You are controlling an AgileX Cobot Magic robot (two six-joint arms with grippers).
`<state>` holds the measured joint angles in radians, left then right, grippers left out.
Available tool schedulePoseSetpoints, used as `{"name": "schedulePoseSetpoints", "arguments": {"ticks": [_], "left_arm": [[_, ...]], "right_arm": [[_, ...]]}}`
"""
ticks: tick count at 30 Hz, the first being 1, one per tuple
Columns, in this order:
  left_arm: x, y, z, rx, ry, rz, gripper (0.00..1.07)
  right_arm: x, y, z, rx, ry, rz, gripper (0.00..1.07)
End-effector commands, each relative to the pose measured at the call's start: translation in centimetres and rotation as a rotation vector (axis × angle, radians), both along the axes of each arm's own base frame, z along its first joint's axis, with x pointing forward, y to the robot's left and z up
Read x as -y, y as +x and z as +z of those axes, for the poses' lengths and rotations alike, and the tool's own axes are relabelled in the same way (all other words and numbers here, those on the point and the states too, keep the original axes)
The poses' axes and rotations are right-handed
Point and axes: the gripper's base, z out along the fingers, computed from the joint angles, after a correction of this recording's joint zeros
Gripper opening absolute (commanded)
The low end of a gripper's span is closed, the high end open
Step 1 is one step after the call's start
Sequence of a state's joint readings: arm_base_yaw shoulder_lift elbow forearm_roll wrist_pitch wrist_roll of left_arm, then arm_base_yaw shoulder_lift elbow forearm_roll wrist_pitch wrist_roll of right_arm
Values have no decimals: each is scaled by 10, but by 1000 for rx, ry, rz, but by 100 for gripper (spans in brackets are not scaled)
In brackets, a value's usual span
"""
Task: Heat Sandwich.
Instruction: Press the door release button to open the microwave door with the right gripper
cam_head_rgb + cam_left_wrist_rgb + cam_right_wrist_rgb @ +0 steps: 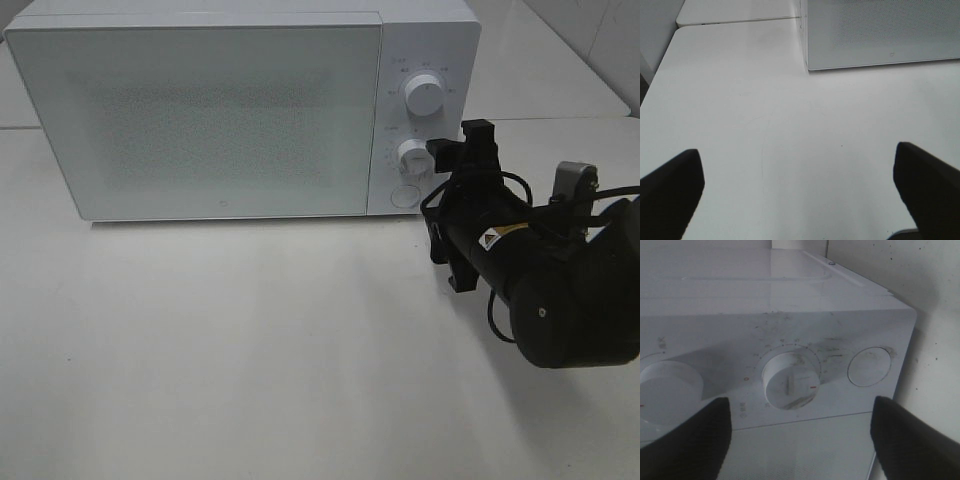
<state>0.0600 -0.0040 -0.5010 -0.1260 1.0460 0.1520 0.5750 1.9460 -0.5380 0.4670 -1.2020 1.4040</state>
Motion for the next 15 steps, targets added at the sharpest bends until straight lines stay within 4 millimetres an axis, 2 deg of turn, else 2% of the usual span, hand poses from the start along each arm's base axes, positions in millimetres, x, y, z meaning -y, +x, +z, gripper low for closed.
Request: {"name": "schedulePoseSetpoints", "arguments": {"ticks": [1,8,15], "left_arm": [[1,-3,-1,28,-6,-9,98],[1,-3,-1,28,-6,-9,98],[1,-3,-1,28,-6,-9,98]], "right_arm": [[6,-10,15,78,-11,28,76],[9,-25,20,13,-66,102,76],[5,-34,28,-71,-235,242,76]]}}
